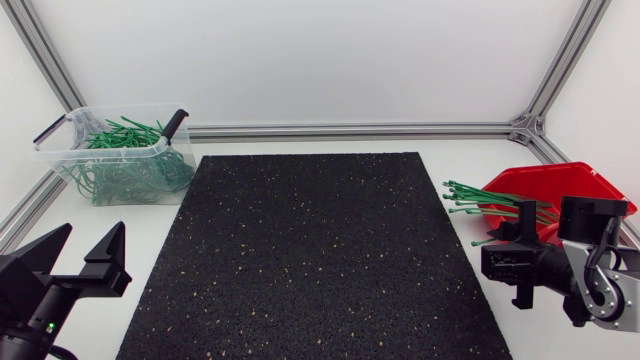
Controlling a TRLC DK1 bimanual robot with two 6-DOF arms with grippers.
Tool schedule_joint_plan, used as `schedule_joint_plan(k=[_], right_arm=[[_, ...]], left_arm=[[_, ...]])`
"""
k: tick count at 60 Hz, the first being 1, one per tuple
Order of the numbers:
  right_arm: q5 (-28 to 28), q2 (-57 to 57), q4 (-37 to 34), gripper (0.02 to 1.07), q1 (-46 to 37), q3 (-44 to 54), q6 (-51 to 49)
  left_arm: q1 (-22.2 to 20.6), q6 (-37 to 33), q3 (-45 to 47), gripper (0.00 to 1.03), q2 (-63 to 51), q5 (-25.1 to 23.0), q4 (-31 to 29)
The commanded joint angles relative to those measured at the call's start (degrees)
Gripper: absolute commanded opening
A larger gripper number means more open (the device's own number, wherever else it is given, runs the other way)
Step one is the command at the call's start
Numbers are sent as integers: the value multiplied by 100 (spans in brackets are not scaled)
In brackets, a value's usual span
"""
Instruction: Take a green cable tie from the red box, thread the tail through the head to close it, then place it in the transparent bin on the left.
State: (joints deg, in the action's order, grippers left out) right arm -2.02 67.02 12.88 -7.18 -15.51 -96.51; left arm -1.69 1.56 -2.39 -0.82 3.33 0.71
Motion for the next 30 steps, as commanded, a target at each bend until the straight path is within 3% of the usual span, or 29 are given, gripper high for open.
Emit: schedule_joint_plan(k=[1,7,21,30], right_arm=[[35,100,144,31,41,83,-140],[44,92,153,10,41,74,-149],[141,30,135,8,41,4,-131],[141,-339,-436,8,59,-242,36]], left_arm=[[2,125,222,99,-76,18,-159],[2,125,222,99,-76,18,-159],[11,125,222,99,-76,18,-159],[-6,134,222,99,-85,18,-159]])
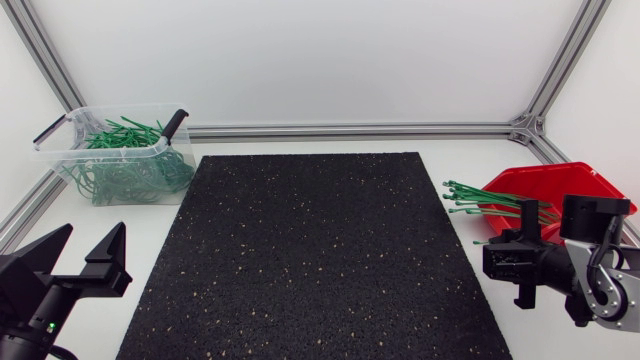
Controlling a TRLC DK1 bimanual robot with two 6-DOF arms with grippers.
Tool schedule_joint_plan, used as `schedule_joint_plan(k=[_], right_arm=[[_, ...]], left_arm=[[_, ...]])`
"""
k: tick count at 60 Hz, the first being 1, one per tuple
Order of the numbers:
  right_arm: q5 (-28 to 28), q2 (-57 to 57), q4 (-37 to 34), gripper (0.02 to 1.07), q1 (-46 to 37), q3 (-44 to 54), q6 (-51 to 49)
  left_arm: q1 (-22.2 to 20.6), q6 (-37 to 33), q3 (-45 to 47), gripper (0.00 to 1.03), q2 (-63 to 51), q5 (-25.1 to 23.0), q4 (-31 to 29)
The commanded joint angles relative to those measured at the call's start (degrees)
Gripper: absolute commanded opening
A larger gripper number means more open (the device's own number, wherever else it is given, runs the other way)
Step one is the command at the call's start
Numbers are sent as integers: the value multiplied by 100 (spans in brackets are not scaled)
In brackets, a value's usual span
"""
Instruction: Take a green cable tie from the red box, thread the tail through the head to close it, then place it in the transparent bin on the left.
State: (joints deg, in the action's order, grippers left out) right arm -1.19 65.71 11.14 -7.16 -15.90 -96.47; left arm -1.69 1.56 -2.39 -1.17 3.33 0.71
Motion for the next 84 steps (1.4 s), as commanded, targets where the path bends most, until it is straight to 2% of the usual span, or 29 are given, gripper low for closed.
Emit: schedule_joint_plan(k=[1,5,13,29,37,43,52,65,72,84], right_arm=[[49,-270,-367,8,57,-247,66],[14,-551,-753,8,109,-414,242],[-101,-1201,-2036,8,276,-1038,787],[-276,-1939,-3698,8,821,-2277,1763],[-250,-2001,-4392,8,1129,-3077,2369],[-232,-1737,-5420,8,1463,-3973,2949],[-435,-1403,-6563,8,2078,-4843,3591],[-918,-691,-7688,8,2491,-5802,4523],[-1472,-85,-8347,8,2491,-6197,4962],[-2482,416,-8505,8,2632,-6197,5331]], left_arm=[[-6,134,222,99,-50,18,-159],[-6,134,222,99,-50,18,-159],[-15,134,222,99,-50,18,-159],[-15,134,222,99,-59,9,-159],[-15,134,222,99,-103,1,-159],[-24,134,222,99,-112,-8,-159],[-24,186,222,99,-129,-17,-168],[-24,213,222,99,-164,-78,-177],[-42,213,213,99,-182,-122,-203],[-94,213,213,99,-208,-131,-203]])
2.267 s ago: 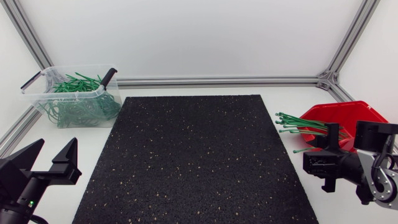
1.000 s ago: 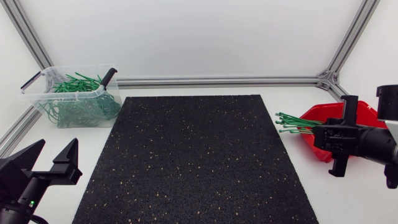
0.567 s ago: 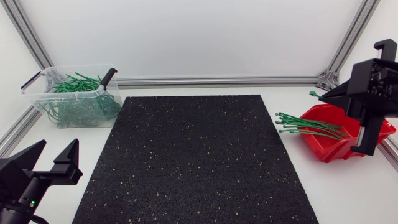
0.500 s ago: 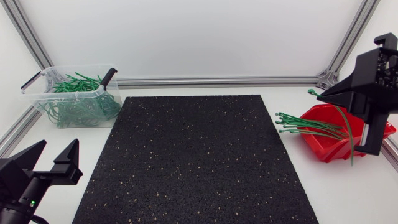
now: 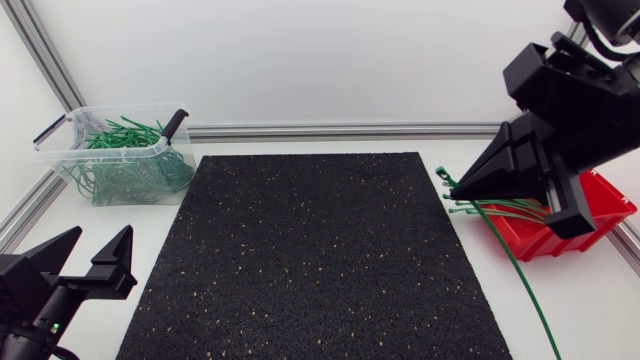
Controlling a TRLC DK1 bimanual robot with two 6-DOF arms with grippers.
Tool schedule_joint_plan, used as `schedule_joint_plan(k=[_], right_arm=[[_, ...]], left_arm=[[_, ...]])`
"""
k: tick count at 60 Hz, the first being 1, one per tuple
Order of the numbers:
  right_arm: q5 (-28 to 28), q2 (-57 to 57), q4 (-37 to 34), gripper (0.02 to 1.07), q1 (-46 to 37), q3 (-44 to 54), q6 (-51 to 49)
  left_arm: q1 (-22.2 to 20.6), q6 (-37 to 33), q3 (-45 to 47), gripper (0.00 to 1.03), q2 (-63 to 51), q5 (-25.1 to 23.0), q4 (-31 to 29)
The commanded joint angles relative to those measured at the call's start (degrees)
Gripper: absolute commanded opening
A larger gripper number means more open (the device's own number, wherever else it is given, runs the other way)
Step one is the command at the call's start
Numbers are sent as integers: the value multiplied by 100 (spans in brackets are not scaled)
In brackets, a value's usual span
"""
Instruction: Take a green cable tie from the red box, thread the tail through the head to close it, then place it in the transparent bin on the left.
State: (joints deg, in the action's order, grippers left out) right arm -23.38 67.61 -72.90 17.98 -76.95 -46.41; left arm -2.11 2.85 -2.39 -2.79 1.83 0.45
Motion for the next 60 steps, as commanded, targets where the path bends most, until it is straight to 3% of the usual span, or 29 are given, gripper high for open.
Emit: schedule_joint_plan(k=[1,14,24,33,48,60], right_arm=[[-334,270,-101,8,153,-101,387],[-1196,771,110,8,496,-22,844],[-1635,1061,822,8,637,373,1240],[-2039,1105,1534,8,830,760,1776],[-2365,1140,2711,8,1173,1235,2365],[-2892,1333,3344,8,1111,1490,2655]], left_arm=[[-62,84,213,99,-47,20,-177],[-88,84,213,99,6,11,-168],[-149,40,213,99,138,2,-168],[-237,66,204,99,208,-393,17],[-237,304,-323,99,-1048,-613,773],[105,690,-1070,99,-1980,-1571,940]])
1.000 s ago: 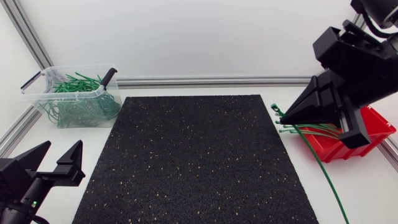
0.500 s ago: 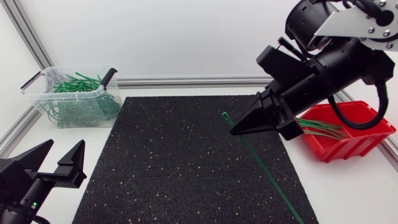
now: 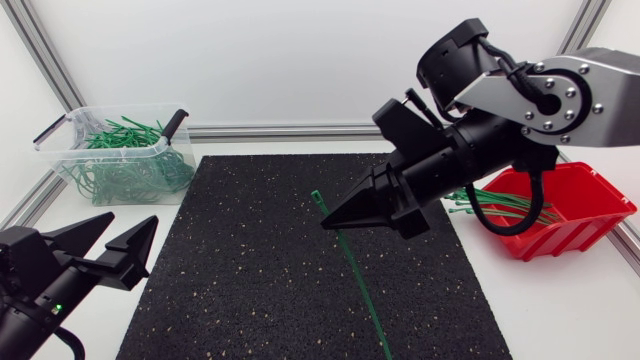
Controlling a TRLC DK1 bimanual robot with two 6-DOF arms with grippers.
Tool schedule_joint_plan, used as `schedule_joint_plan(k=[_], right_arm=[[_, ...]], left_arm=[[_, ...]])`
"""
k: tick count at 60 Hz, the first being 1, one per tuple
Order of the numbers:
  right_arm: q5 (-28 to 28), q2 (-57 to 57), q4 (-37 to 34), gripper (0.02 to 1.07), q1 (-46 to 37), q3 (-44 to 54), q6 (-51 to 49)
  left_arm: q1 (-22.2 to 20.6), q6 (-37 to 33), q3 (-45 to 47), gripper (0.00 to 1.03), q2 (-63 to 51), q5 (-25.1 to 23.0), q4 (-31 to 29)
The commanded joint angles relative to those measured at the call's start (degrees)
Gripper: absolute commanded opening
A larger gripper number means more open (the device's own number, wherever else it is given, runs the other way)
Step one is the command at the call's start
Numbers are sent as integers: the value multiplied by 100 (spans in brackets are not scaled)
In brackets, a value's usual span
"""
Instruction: Take a green cable tie from the red box, thread the tail through the head to close it, then place it in the transparent bin on the left.
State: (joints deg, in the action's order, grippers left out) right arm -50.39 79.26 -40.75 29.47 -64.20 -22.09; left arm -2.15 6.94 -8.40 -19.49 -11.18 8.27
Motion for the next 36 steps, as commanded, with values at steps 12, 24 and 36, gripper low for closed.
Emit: schedule_joint_plan(k=[12,24,36], right_arm=[[-718,256,612,8,-443,435,284],[-1131,388,744,8,-653,488,328],[-1465,458,762,8,-671,400,381]], left_arm=[[101,651,-1076,99,-1049,-1448,271],[-92,976,-1691,99,-2024,-2617,368],[-136,1451,-2376,99,-2850,-3997,377]])
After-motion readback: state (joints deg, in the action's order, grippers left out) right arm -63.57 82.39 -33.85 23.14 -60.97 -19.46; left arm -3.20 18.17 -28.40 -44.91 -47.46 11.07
